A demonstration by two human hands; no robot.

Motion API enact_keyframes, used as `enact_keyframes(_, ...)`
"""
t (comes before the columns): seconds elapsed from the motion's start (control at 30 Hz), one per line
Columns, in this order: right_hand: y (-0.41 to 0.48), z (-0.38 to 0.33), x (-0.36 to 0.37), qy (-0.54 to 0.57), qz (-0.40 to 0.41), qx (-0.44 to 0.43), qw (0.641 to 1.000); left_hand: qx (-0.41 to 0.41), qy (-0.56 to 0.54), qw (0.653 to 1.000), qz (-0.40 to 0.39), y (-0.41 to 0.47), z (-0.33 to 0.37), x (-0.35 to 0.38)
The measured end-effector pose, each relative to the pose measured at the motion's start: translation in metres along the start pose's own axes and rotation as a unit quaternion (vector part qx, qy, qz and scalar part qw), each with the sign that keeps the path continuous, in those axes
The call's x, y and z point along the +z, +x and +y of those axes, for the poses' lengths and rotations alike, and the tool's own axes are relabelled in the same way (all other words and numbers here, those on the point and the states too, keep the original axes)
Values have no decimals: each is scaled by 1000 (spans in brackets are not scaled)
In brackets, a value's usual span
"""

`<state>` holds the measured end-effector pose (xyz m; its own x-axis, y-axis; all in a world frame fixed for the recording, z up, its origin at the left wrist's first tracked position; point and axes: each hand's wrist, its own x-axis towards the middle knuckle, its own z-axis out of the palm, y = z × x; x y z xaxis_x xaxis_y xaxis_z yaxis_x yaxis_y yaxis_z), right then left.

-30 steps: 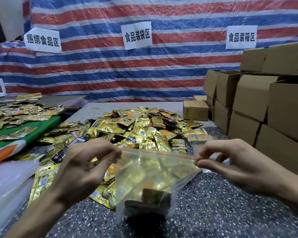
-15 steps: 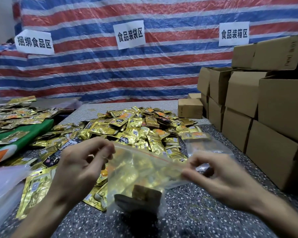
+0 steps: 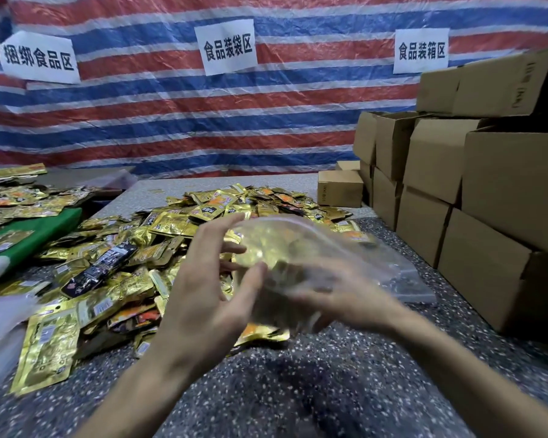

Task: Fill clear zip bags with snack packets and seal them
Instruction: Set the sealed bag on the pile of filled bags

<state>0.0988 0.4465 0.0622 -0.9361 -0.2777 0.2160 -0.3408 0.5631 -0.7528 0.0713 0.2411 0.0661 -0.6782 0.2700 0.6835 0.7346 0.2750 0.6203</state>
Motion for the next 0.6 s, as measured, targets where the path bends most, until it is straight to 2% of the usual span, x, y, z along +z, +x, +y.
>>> enact_keyframes(0.1,12,8,-54,47,95,46,993,-5,-4,1000,4,-3,-1,1)
enact_keyframes(0.13,17,13,-70,30,126,46,990,-7,-4,1000,-1,-3,-2,2)
enact_keyframes(0.2,33,28,-98,-63,198,41,977,-8,3,1000,-26,-5,-3,5)
enact_keyframes(0.3,56,67,-120,-175,311,76,931,-8,15,998,-55,-7,-6,11)
enact_keyframes(0.33,59,83,-121,-206,322,94,919,-9,17,998,-61,-7,-8,13)
enact_keyframes(0.37,60,102,-121,-232,297,132,917,-9,22,997,-69,-9,-9,14)
enact_keyframes(0.4,58,118,-118,-261,238,192,916,-9,27,996,-79,-10,-10,15)
enact_keyframes(0.47,48,138,-108,-288,75,301,906,-11,35,995,-94,-14,-14,14)
enact_keyframes(0.5,43,142,-103,-266,24,331,905,-14,37,994,-98,-16,-17,12)
enact_keyframes(0.53,39,143,-99,-252,8,346,904,-18,39,994,-99,-17,-21,10)
enact_keyframes(0.6,35,136,-88,-277,66,335,898,-29,42,994,-98,-19,-27,6)
